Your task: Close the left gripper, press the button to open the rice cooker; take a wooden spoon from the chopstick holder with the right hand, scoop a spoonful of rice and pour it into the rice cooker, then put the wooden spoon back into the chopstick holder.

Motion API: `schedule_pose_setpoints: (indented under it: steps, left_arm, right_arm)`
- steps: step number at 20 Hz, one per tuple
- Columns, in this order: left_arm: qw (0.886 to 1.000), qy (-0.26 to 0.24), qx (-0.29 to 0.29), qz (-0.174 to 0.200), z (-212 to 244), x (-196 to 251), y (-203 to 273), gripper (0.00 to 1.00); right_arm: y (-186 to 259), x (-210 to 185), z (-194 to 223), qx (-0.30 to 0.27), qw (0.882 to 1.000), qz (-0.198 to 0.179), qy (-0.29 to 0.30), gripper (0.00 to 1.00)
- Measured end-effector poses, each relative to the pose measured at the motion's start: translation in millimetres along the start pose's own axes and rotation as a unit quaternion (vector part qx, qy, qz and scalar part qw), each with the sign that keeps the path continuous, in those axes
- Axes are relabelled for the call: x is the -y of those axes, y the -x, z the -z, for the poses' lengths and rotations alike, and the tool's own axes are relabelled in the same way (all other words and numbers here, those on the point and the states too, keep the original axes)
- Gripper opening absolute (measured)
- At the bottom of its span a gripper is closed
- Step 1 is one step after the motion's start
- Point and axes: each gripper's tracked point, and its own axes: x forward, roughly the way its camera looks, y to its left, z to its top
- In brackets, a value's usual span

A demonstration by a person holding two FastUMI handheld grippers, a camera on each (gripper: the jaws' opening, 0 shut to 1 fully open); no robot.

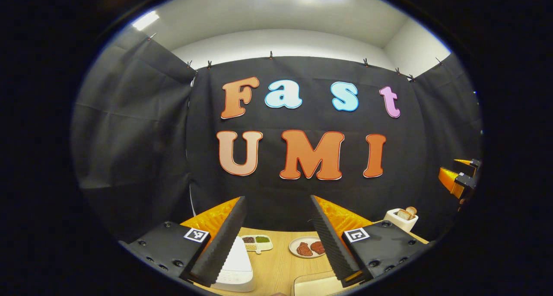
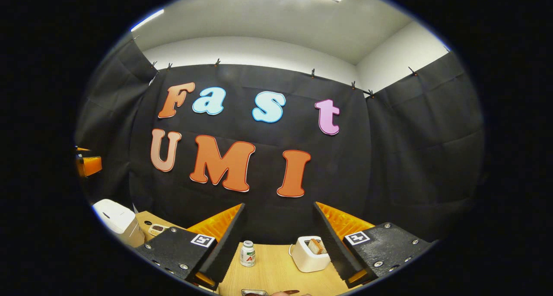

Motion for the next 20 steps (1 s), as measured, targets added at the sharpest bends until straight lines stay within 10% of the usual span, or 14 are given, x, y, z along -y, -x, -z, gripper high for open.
schedule_pose_setpoints:
  steps: [15, 20]
  left_arm:
    - [0.999, -0.019, 0.01, -0.034, -16.5, -54.1, -10.9, 0.96]
    - [0.997, -0.039, -0.004, -0.071, -9.8, -74.7, -11.1, 0.27]
  right_arm:
    - [-14.0, 5.5, 12.2, -0.015, 1.0, 0.007, -0.003, 0.94]
    - [-16.9, -0.2, 23.3, -0.027, 1.0, 0.002, -0.006, 0.94]
